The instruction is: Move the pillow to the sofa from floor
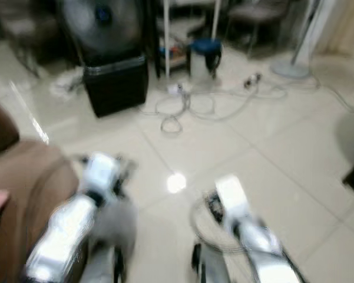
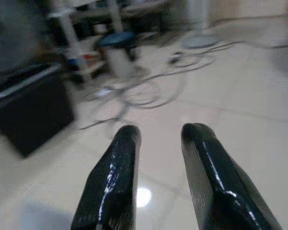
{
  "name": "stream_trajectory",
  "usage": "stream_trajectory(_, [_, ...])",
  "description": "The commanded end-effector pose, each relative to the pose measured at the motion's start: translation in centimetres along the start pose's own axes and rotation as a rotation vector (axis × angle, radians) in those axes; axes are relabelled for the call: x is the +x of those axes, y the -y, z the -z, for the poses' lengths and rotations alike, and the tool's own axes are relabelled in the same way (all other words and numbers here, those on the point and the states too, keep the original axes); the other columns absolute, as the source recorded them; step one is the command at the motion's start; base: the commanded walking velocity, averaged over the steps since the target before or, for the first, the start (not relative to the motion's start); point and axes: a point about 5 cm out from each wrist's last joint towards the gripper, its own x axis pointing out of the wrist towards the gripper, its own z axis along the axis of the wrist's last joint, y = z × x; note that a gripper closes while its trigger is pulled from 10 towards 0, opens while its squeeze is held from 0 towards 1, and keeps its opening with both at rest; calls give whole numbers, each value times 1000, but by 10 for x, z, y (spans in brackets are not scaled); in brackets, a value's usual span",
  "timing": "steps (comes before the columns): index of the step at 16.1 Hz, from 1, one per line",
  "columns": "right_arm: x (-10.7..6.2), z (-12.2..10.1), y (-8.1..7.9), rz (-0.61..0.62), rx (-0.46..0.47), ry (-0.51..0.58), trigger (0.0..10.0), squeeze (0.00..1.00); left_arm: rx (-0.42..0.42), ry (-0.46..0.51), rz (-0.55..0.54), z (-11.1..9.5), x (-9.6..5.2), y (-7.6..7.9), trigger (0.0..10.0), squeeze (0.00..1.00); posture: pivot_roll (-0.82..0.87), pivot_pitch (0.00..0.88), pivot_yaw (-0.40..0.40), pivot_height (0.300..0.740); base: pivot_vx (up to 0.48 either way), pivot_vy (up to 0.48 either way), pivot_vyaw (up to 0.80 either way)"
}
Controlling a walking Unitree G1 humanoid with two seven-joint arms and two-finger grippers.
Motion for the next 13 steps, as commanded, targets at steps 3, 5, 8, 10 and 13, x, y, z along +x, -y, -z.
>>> stream_trajectory(3, [3,-10,-5,-21,1,36,10000,0,38,-39,-48,5,-6,-17,10000,0,-24,0,23,582,0,0,0])
stream_trajectory(5, [3,-11,-6,-37,-4,40,10000,0,37,-101,-93,16,-7,-26,10000,0,-23,0,22,582,0,0,0])
stream_trajectory(8, [3,-15,-7,-59,-14,54,10000,0,-17,-166,-175,29,-5,-44,10000,1000,-24,0,12,582,0,0,0])
stream_trajectory(10, [3,-16,-6,-65,-26,54,10000,0,-59,-227,-246,43,-2,-58,10000,1000,-27,0,0,582,0,0,0])
stream_trajectory(13, [4,-21,-6,-100,-61,59,10000,0,-75,-310,-317,59,4,-76,10000,1000,-38,0,-21,582,0,0,0])
